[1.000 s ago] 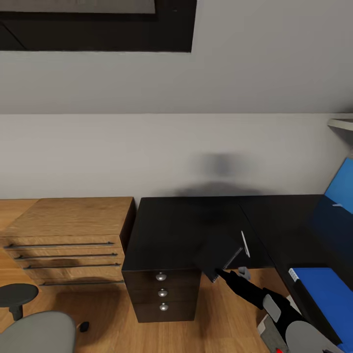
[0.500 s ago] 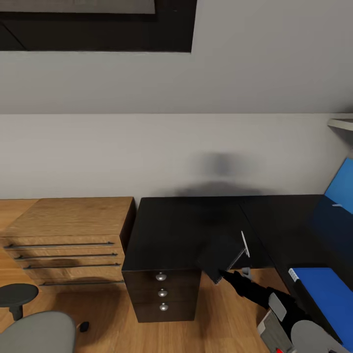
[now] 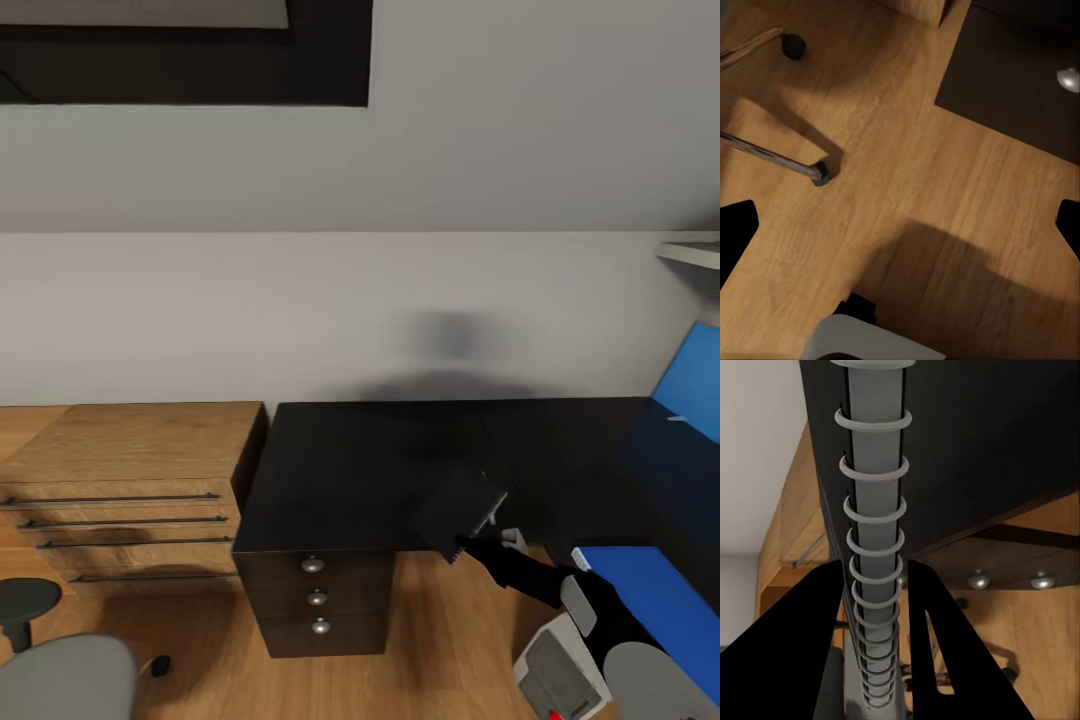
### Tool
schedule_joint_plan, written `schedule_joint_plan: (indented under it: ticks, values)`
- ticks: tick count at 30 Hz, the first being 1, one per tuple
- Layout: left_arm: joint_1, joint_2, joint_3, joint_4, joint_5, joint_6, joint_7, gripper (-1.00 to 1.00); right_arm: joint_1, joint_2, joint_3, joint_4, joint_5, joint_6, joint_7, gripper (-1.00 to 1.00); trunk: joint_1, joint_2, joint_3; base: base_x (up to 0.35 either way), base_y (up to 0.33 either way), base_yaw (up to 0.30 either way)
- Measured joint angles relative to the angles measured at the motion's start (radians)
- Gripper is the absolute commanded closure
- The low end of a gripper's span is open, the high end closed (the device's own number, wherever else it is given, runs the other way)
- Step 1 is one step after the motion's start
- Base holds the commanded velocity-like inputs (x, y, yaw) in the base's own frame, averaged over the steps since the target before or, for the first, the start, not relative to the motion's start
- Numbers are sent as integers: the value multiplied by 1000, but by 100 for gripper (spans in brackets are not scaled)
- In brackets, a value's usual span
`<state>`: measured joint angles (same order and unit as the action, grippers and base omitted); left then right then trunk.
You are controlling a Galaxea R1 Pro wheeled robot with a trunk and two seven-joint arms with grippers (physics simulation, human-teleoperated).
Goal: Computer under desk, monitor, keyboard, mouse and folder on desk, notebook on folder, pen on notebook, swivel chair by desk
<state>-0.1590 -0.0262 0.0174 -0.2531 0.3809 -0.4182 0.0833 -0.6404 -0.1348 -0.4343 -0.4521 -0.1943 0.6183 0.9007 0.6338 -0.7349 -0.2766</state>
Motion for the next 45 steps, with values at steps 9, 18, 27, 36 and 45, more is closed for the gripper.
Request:
schedule_joint_plan:
  ticks: [9,18,27,36,45]
  values:
    - [0,2,1,0,1,0,0,-100,0,-7,-1,-2,0,-16,59,100,0,0,0,0,-24,0]
    - [0,3,1,0,1,0,0,-100,9,-44,-2,34,0,-128,107,100,0,0,0,0,-1,0]
    - [0,2,0,2,1,0,0,-100,12,-56,-29,37,-89,-97,109,100,0,0,0,0,0,-135]
    - [0,2,0,2,1,0,0,-100,12,-57,-32,37,-100,-95,109,100,0,0,0,0,0,-265]
    - [0,1,1,2,1,0,0,-100,12,-58,-32,40,-100,-95,109,100,0,0,0,0,0,-270]
